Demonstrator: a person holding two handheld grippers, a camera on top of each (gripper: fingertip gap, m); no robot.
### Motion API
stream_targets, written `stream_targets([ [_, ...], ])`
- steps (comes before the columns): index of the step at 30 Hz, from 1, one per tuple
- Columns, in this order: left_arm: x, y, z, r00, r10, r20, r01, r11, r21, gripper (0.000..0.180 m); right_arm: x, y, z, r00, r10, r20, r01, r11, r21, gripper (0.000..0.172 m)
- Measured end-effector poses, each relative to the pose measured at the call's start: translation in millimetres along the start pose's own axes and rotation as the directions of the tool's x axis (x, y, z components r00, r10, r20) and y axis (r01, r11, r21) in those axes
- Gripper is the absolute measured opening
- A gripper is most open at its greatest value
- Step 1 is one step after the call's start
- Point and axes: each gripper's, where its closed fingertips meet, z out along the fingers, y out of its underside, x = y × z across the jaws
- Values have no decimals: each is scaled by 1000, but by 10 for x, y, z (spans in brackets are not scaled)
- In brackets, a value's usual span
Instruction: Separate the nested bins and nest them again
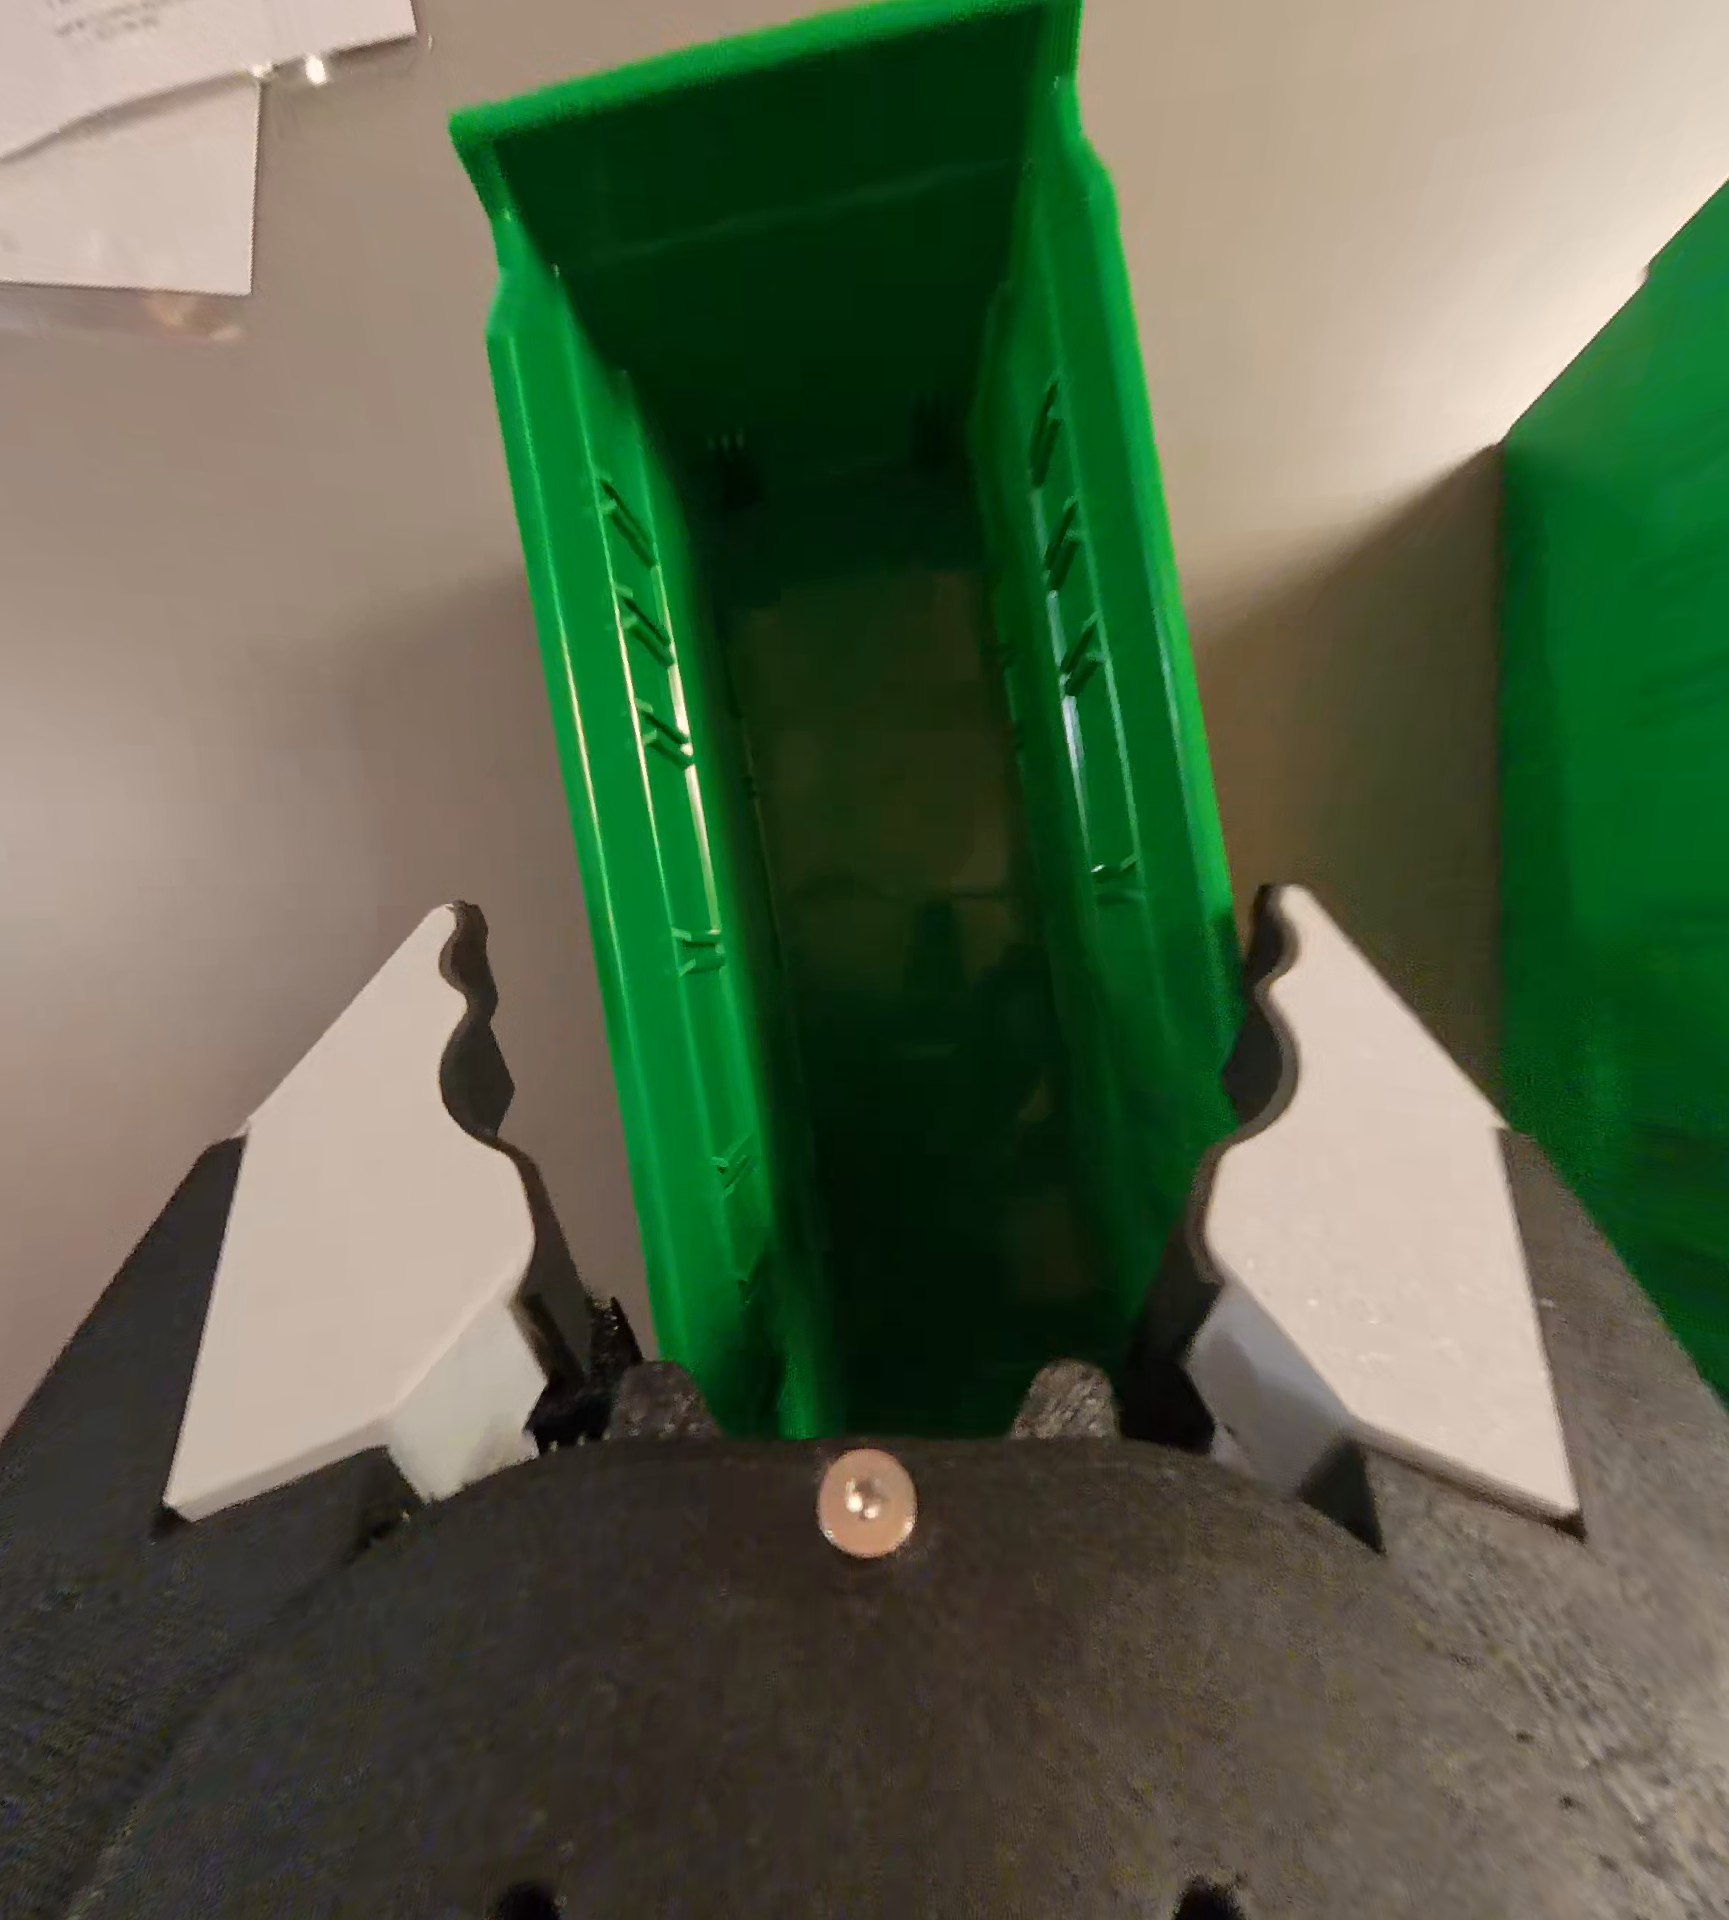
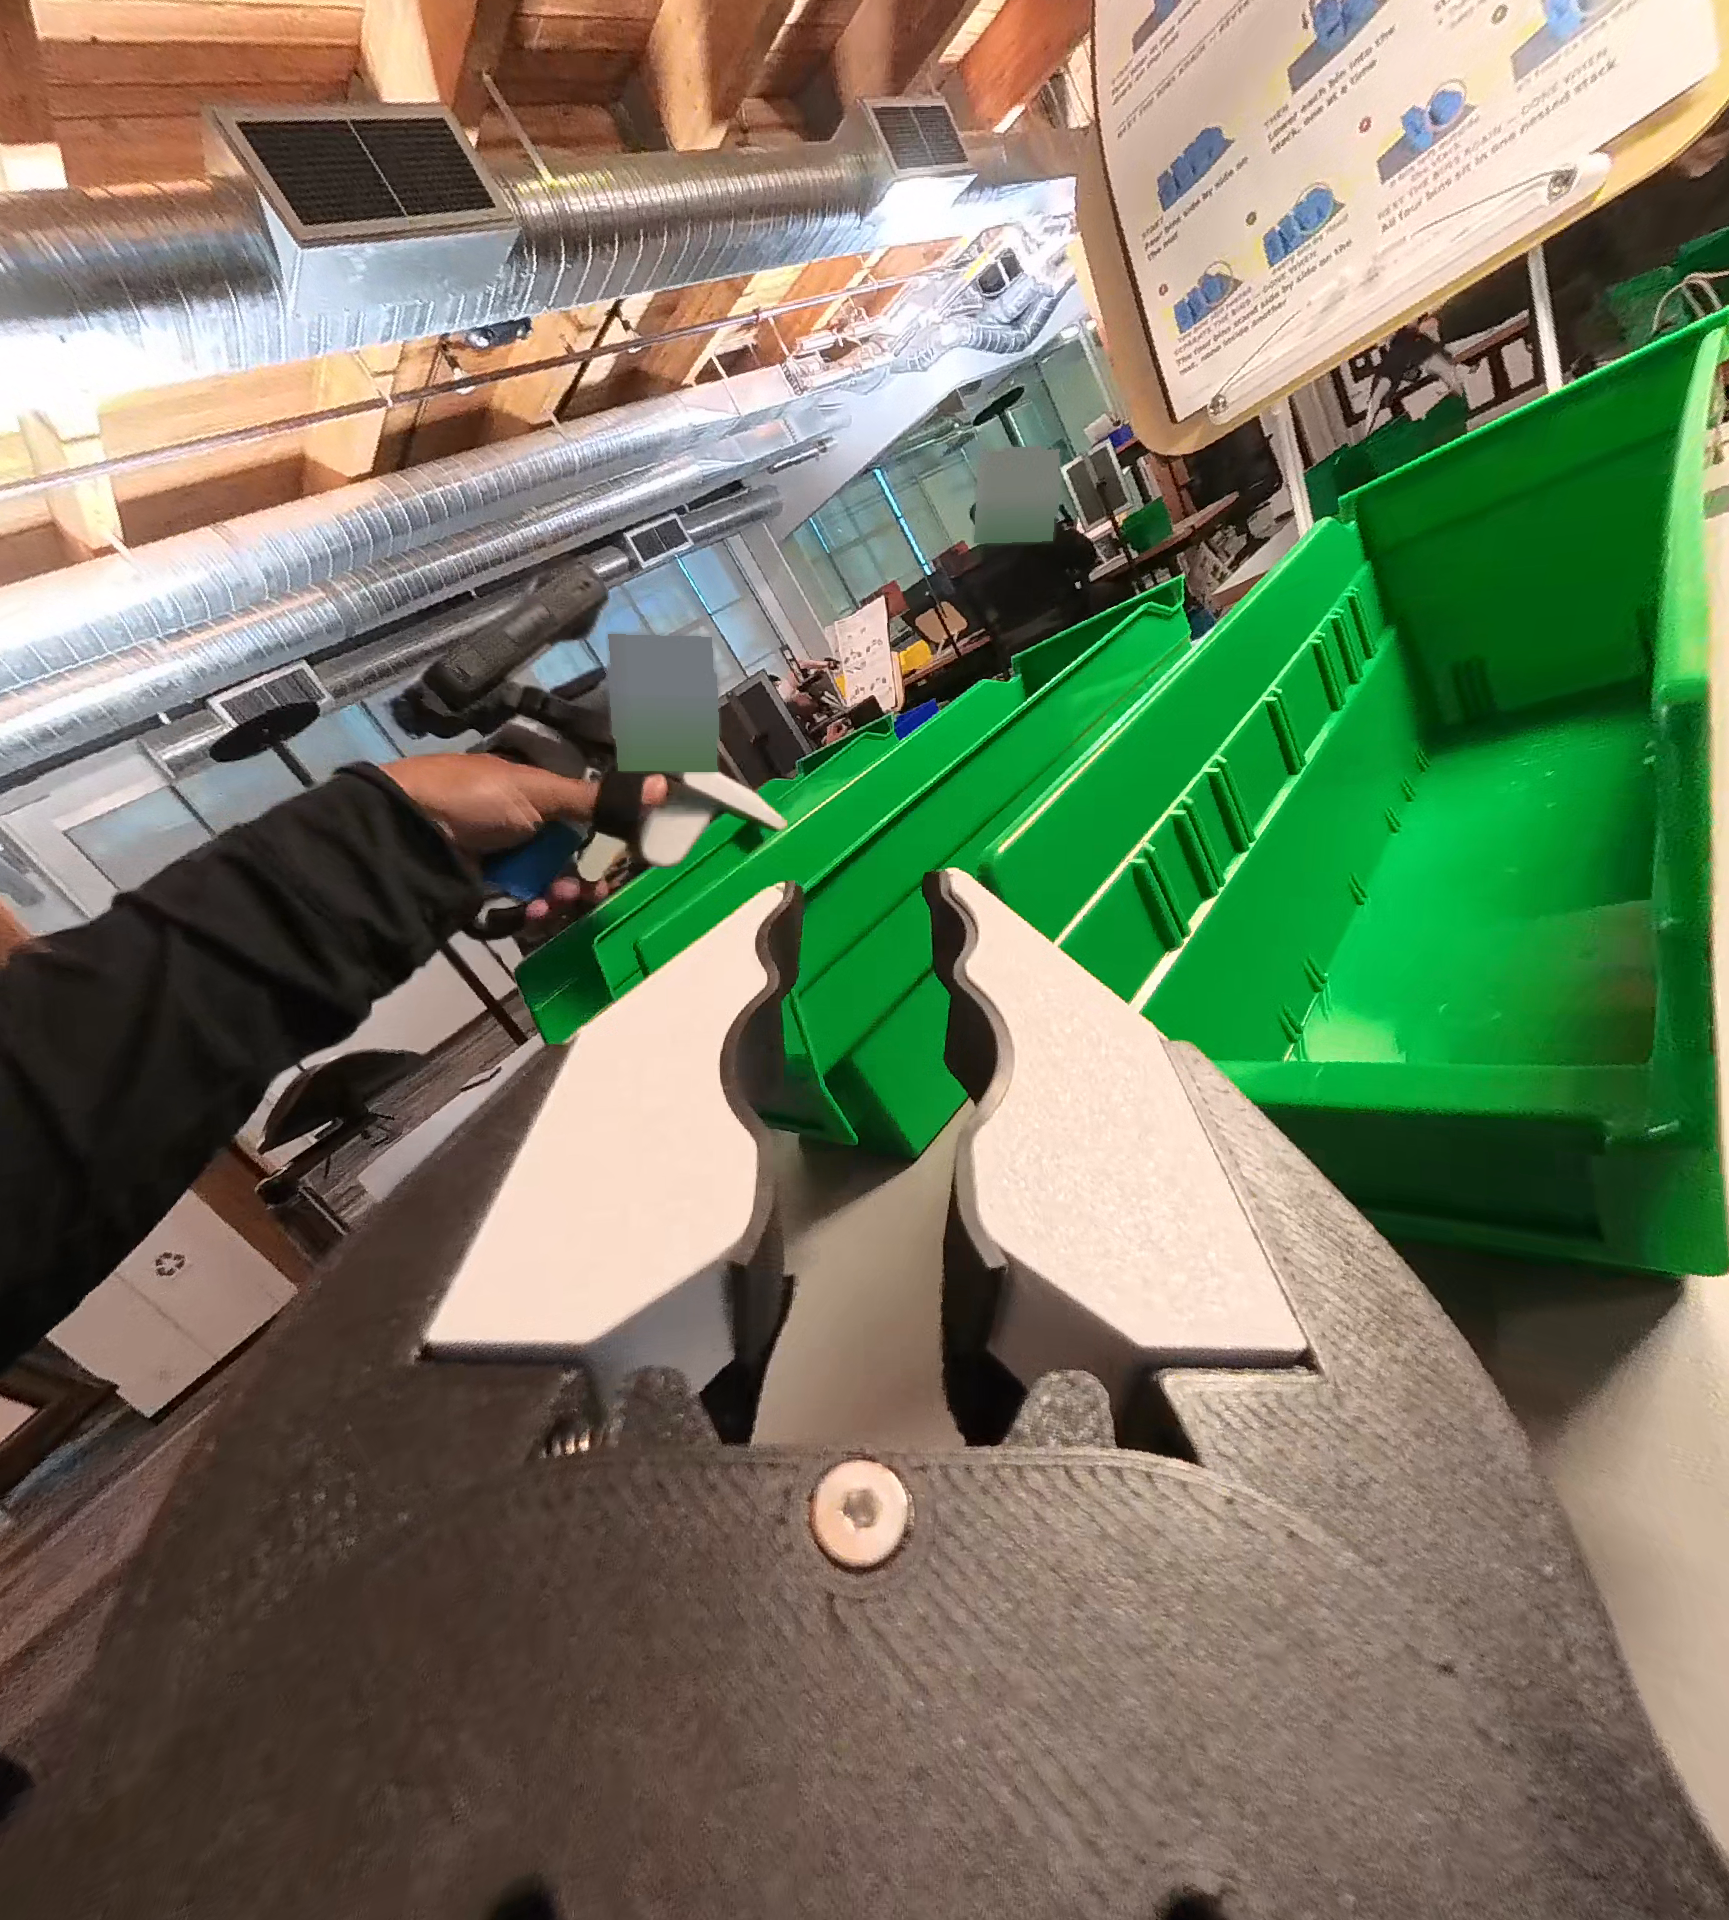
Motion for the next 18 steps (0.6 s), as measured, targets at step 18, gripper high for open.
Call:
stream_targets([
  [18,-54,59,70,1000,1,-4,-1,996,-89,127,25,-34,-24,997,71,27,-71,997,11,25],
])
